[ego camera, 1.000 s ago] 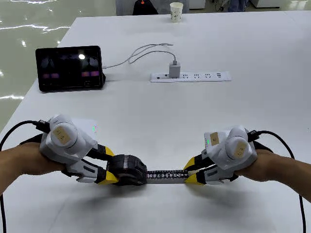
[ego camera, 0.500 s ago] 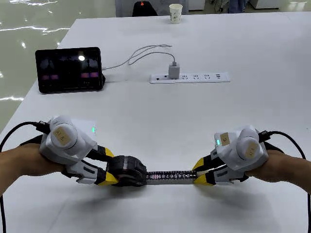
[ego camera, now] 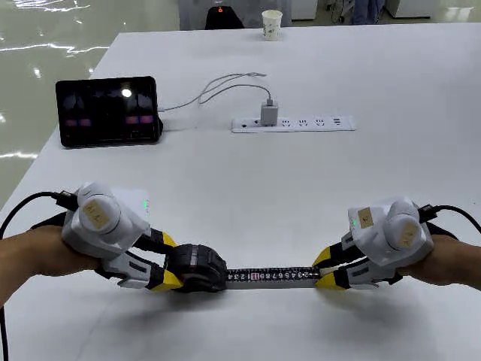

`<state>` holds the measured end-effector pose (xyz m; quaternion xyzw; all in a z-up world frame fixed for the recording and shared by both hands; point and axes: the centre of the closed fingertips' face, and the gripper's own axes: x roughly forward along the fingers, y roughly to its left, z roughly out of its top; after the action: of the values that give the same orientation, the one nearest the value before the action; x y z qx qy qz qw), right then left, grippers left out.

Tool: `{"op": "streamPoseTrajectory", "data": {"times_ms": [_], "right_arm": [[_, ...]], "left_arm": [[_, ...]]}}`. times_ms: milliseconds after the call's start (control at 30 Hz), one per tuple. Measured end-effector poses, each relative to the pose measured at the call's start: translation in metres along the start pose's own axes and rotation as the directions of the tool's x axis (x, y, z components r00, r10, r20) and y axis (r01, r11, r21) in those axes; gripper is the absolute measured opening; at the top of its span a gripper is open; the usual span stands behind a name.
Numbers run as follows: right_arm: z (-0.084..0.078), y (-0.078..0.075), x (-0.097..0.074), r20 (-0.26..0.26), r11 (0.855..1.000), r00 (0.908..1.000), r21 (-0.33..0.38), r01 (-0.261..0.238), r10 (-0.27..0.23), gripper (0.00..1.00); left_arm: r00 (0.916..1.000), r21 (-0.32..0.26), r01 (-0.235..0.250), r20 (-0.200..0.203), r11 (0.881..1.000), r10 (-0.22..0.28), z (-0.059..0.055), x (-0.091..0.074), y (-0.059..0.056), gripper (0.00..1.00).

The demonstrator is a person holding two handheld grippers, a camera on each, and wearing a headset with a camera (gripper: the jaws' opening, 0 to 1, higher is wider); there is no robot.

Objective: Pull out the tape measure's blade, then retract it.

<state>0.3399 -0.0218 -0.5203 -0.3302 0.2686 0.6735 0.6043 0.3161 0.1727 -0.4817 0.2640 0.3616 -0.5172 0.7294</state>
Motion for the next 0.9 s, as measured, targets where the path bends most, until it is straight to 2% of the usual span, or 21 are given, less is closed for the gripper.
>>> {"op": "streamPoseTrajectory", "data": {"times_ms": [433,900], "right_arm": [[-0.016,0.000,-0.012,-0.024,1.000,0.9997,0.009,0.006,-0.006,0.08],[-0.030,0.002,-0.025,-0.044,1.000,0.9989,0.017,0.014,-0.013,0.08]], "left_arm": [[1.0000,-0.001,0.001,-0.001,1.000,-0.001,-0.003,0.002,0.004,0.23],[1.0000,-0.001,0.000,-0.003,1.000,0.000,-0.003,0.002,0.004,0.23]]}}
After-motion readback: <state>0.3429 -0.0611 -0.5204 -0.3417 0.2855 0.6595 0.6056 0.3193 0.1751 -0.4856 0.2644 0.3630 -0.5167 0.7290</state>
